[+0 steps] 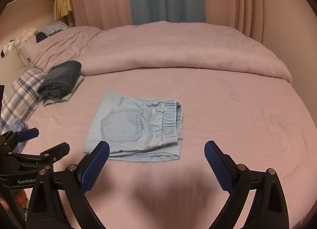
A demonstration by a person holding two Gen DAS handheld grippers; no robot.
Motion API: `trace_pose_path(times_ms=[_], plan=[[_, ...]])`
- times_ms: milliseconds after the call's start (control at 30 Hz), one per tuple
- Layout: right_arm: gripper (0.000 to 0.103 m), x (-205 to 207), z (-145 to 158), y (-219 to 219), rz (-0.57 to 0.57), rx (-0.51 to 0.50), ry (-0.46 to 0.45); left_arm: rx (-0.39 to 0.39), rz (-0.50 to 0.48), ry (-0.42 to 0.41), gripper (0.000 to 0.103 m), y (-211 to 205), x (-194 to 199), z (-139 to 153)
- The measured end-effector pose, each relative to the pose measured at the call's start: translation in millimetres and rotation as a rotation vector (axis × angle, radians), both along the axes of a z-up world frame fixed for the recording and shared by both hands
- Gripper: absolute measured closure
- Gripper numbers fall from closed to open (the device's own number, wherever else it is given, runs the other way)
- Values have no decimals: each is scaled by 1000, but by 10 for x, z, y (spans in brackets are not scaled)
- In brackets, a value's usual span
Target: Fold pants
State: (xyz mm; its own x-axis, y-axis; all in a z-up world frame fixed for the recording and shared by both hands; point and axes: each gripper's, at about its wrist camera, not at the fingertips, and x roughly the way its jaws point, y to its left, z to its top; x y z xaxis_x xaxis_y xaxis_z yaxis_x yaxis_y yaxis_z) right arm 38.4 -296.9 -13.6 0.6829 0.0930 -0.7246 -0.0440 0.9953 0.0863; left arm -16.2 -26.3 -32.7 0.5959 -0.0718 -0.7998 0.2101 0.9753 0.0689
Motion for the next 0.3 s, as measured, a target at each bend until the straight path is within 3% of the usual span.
trace_pose_path(times_ms=[300], plan=[[7,-156,139,22,8,-3,-30,0,-10,1,1,-31,-153,67]])
